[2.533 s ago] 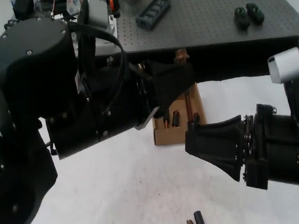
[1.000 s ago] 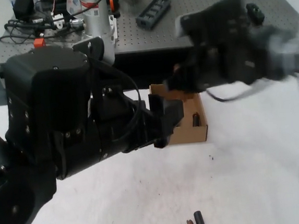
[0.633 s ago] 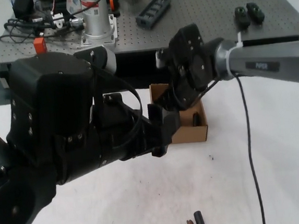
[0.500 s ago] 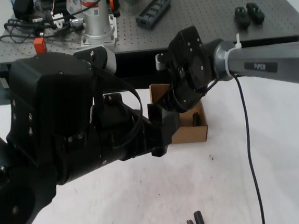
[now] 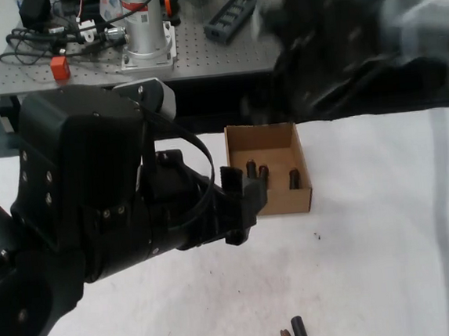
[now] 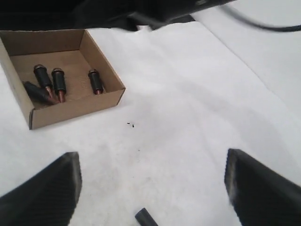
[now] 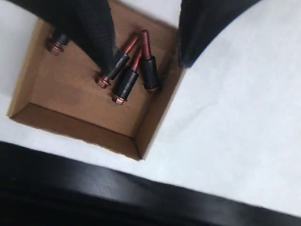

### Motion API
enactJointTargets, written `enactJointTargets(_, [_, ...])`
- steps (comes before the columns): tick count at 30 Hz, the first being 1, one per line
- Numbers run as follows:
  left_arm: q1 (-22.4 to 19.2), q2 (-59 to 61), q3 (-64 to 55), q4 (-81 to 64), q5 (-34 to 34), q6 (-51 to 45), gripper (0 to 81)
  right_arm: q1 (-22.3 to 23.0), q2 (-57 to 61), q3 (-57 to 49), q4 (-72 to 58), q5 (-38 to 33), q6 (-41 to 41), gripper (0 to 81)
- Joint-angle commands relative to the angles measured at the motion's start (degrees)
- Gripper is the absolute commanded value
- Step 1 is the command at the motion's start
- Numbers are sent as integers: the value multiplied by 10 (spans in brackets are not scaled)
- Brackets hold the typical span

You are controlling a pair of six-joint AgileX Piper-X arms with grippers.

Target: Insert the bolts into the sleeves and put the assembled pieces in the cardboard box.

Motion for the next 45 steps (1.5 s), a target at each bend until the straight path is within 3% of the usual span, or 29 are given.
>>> enactJointTargets(1, [0, -7, -2, -3, -16, 8, 576, -2, 22, -5, 25, 0, 0, 313])
enactJointTargets(6, [0, -7, -2, -3, -22, 13, 535, 44, -41, 132, 44, 0, 41, 313])
enactJointTargets(15, [0, -7, -2, -2, -22, 20, 535, 127, -9, 218, 1, 26, 103, 313])
enactJointTargets(41, [0, -7, -2, 20, -22, 20, 535, 133, 108, 218, -33, 51, 88, 295])
enactJointTargets(45, [0, -7, -2, 26, -22, 20, 535, 133, 108, 218, -33, 51, 80, 213])
